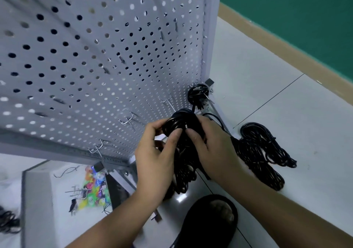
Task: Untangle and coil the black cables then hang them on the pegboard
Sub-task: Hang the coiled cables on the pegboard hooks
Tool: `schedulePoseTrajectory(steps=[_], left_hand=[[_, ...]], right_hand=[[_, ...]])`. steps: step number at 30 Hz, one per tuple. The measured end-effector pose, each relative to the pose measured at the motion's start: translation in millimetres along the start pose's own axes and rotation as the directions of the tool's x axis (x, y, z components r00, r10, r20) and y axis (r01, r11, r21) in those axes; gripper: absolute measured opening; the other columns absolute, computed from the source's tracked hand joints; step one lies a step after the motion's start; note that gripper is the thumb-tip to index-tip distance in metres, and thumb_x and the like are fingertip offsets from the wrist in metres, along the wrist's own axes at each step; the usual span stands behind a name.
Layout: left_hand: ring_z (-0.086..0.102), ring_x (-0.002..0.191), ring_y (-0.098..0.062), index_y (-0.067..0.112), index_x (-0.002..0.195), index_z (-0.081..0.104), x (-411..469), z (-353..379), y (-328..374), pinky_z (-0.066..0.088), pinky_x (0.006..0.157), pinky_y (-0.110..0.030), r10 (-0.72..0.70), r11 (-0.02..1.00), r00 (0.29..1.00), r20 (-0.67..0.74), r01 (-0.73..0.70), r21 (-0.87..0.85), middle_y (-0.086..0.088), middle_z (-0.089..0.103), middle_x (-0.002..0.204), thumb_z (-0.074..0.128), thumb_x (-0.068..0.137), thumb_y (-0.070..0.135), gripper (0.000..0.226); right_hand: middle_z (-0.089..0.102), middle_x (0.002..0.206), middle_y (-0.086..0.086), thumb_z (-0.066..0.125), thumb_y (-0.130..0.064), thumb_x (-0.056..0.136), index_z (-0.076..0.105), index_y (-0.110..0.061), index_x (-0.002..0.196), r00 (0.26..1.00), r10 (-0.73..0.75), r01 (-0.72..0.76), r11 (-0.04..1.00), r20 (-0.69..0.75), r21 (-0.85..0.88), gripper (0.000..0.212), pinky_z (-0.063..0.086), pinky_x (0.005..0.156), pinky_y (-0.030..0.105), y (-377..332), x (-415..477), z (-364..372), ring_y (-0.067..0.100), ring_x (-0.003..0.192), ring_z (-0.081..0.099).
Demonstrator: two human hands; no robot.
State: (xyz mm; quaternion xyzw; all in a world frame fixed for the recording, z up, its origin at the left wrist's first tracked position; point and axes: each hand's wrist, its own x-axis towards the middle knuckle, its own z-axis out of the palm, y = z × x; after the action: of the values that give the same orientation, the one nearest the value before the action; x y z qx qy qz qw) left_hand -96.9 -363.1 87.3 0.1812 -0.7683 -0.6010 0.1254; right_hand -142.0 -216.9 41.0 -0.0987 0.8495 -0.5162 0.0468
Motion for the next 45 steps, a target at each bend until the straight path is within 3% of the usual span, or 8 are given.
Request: schedulePoseTrajectory(steps=[5, 13, 22, 27, 30, 34, 40, 45], left_hand=[[0.073, 0.096, -0.014, 0.032, 0.121, 0.067, 17, 1, -7, 0.058, 0.084, -0.034, 0.074, 0.996, 0.996, -0.042, -0.072, 0.056, 0.014, 0.074, 0.109, 0.071, 0.103, 0.027, 0.019], [0.07, 0.117, -0.01, 0.029, 0.131, 0.069, 40, 0, -30, 0.057, 0.1, -0.043, 0.068, 0.986, 0.998, 0.008, -0.069, 0.154, 0.013, 0.075, 0.12, 0.07, 0.104, 0.028, 0.027], [0.069, 0.094, 0.0, 0.024, 0.121, 0.071, 47, 0, -38, 0.049, 0.08, -0.014, -0.044, 0.99, 0.998, -0.034, 0.048, 0.135, 0.013, 0.076, 0.099, 0.071, 0.102, 0.04, 0.025], [0.069, 0.078, -0.009, 0.025, 0.104, 0.068, 29, 8, -54, 0.055, 0.077, -0.038, -0.296, 0.949, 0.955, 0.014, 0.293, 0.117, 0.006, 0.075, 0.089, 0.07, 0.098, 0.057, 0.032], [0.07, 0.072, -0.011, 0.021, 0.098, 0.068, 10, 20, -64, 0.055, 0.076, -0.042, -0.404, 0.915, 0.9, 0.164, 0.393, 0.097, -0.002, 0.077, 0.09, 0.072, 0.099, 0.045, 0.025], [0.068, 0.065, -0.016, 0.021, 0.093, 0.07, -15, 36, -70, 0.053, 0.062, -0.033, -0.41, 0.908, 0.856, 0.315, 0.352, 0.227, -0.006, 0.075, 0.083, 0.068, 0.102, 0.021, 0.009], [0.068, 0.066, -0.012, 0.025, 0.089, 0.069, -46, 56, -80, 0.048, 0.056, -0.02, -0.388, 0.898, 0.775, 0.499, 0.196, 0.395, 0.004, 0.074, 0.077, 0.066, 0.102, 0.016, 0.016], [0.071, 0.076, -0.016, 0.025, 0.096, 0.069, -49, 80, -83, 0.052, 0.062, -0.021, -0.387, 0.902, 0.732, 0.561, 0.173, 0.396, 0.001, 0.076, 0.083, 0.066, 0.102, 0.015, 0.012]], right_hand=[[0.07, 0.124, -0.003, 0.041, -0.043, 0.113, 0.058, -0.024, 0.149, 0.999, -0.035, 0.034, 0.999, -0.024, -0.023, 0.044, 0.052, 0.098, 0.035, -3, 16, 9, 0.014, 0.116, 0.064], [0.071, 0.115, -0.009, 0.044, -0.025, 0.117, 0.061, -0.027, 0.145, 0.997, -0.076, 0.076, 0.995, 0.006, -0.058, 0.033, 0.053, 0.093, 0.043, 2, 42, 15, 0.016, 0.106, 0.065], [0.07, 0.137, 0.002, 0.048, -0.029, 0.116, 0.051, -0.018, 0.159, 0.999, -0.044, 0.045, 0.986, 0.01, -0.159, 0.045, 0.049, 0.1, 0.027, 1, 46, 12, 0.016, 0.122, 0.064], [0.071, 0.122, -0.005, 0.054, -0.025, 0.112, 0.065, -0.018, 0.141, 0.998, 0.018, -0.003, 0.975, 0.065, -0.223, 0.032, 0.057, 0.095, 0.035, 27, 6, -22, 0.009, 0.106, 0.065], [0.069, 0.106, -0.008, 0.057, -0.022, 0.11, 0.072, -0.017, 0.123, 0.994, 0.057, -0.021, 0.931, 0.089, -0.365, 0.021, 0.055, 0.085, 0.038, 67, -19, -56, 0.01, 0.092, 0.062], [0.072, 0.109, 0.004, 0.061, -0.017, 0.105, 0.073, -0.013, 0.116, 0.981, 0.177, -0.192, 0.826, -0.079, -0.53, 0.016, 0.054, 0.086, 0.042, 127, -27, -105, 0.027, 0.103, 0.065], [0.059, 0.136, 0.02, 0.057, -0.037, 0.109, 0.059, -0.006, 0.141, 0.861, 0.443, -0.501, 0.661, -0.249, -0.559, 0.044, 0.044, 0.104, 0.049, 190, -18, -137, 0.04, 0.126, 0.053], [0.065, 0.108, 0.006, 0.053, -0.059, 0.106, 0.056, -0.014, 0.125, 0.75, 0.648, -0.637, 0.653, -0.133, -0.411, 0.049, 0.05, 0.1, 0.045, 205, -7, -139, 0.031, 0.104, 0.06]])
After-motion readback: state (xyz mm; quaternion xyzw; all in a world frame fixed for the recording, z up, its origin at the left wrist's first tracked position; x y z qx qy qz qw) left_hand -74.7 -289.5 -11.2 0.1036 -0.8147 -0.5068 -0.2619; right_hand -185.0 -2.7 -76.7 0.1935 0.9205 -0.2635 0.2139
